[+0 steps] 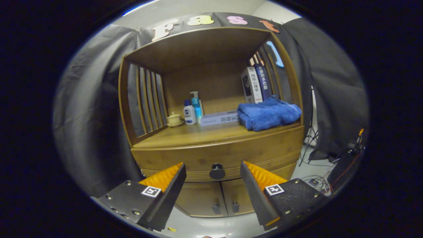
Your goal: Pull open the drawer, take out the items inside it, and place them on the countertop above the cabinet.
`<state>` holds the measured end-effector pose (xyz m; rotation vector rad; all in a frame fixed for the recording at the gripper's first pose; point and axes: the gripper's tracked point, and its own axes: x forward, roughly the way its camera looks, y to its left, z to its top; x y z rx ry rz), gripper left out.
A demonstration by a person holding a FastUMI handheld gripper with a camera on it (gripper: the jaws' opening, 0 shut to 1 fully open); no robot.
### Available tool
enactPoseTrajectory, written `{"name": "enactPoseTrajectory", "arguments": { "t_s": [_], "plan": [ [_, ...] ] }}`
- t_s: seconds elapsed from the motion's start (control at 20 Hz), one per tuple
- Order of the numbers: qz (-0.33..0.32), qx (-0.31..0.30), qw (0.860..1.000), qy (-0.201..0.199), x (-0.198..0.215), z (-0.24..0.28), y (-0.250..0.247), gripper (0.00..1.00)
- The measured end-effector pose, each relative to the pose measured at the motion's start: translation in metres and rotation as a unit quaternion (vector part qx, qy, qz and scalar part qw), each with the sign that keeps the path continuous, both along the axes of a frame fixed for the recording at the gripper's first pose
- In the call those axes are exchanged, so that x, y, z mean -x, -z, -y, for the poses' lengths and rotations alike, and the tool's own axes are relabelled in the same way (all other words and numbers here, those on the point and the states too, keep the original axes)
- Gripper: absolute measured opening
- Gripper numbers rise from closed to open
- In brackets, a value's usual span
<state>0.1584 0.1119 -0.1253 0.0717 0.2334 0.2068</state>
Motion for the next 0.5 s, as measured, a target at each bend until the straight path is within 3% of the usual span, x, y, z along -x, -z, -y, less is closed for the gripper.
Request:
{"name": "enactPoseTrajectory", "arguments": {
  "t_s": [0.25,0.5],
  "plan": [
    [-0.03,0.004,1.0,-0.009,-0.038,-0.007,0.036,0.98],
    [-0.066,0.009,0.998,-0.016,-0.068,-0.015,0.072,0.79]
  ]
}}
